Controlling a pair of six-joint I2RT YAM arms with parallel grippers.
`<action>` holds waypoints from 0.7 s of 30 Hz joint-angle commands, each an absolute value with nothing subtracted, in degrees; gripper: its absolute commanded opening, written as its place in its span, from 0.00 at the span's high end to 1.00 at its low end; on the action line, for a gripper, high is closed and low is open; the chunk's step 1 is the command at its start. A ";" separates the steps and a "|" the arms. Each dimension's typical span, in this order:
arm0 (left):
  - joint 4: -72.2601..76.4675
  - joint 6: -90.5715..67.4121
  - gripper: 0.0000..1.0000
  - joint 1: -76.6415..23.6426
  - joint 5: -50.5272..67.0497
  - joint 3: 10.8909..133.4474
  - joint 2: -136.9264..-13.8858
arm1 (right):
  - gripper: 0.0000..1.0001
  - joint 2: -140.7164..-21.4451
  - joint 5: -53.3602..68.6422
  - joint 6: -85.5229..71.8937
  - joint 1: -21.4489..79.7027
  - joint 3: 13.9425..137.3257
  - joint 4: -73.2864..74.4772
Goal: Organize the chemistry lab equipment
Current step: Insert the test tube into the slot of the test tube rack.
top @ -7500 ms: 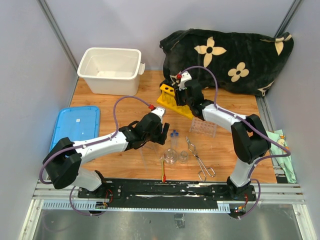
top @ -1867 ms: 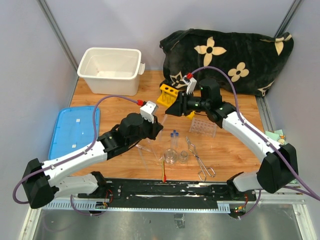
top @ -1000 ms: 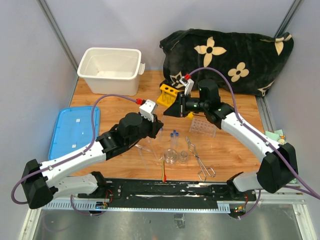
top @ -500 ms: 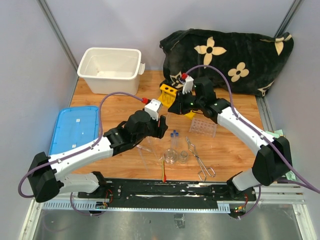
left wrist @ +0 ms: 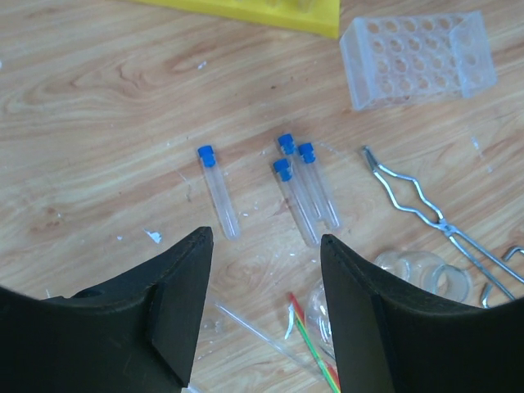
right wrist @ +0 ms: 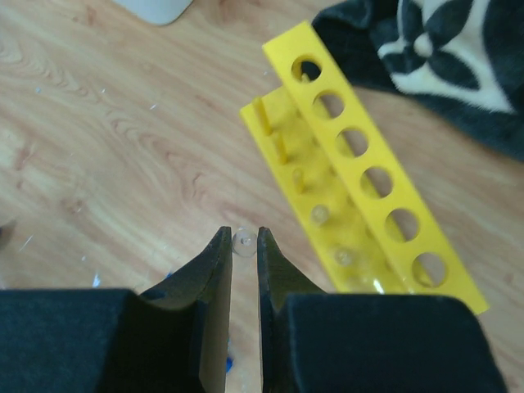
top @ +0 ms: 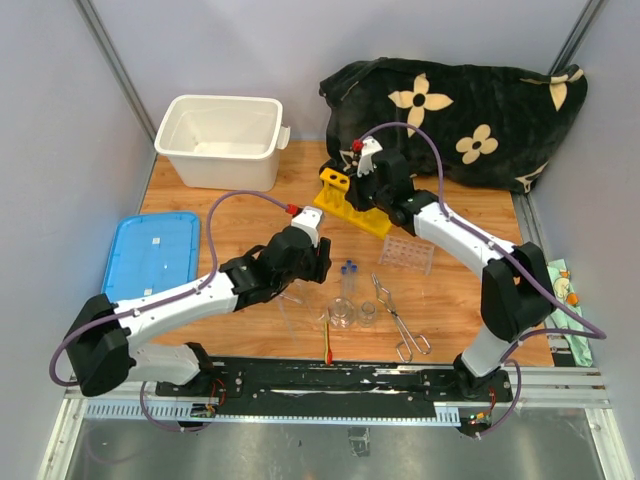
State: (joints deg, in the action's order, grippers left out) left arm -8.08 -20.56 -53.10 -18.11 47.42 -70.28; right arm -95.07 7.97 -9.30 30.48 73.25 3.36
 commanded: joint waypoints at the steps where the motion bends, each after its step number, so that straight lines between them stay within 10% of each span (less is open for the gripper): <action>1: -6.77 -22.52 0.41 -53.61 -18.75 46.23 -72.66 | 0.99 -95.72 3.41 -5.34 29.97 71.60 -7.84; 21: -5.22 -20.22 0.42 -53.61 -19.12 47.67 -79.68 | 0.99 -104.67 -0.79 -0.49 29.97 76.93 -11.98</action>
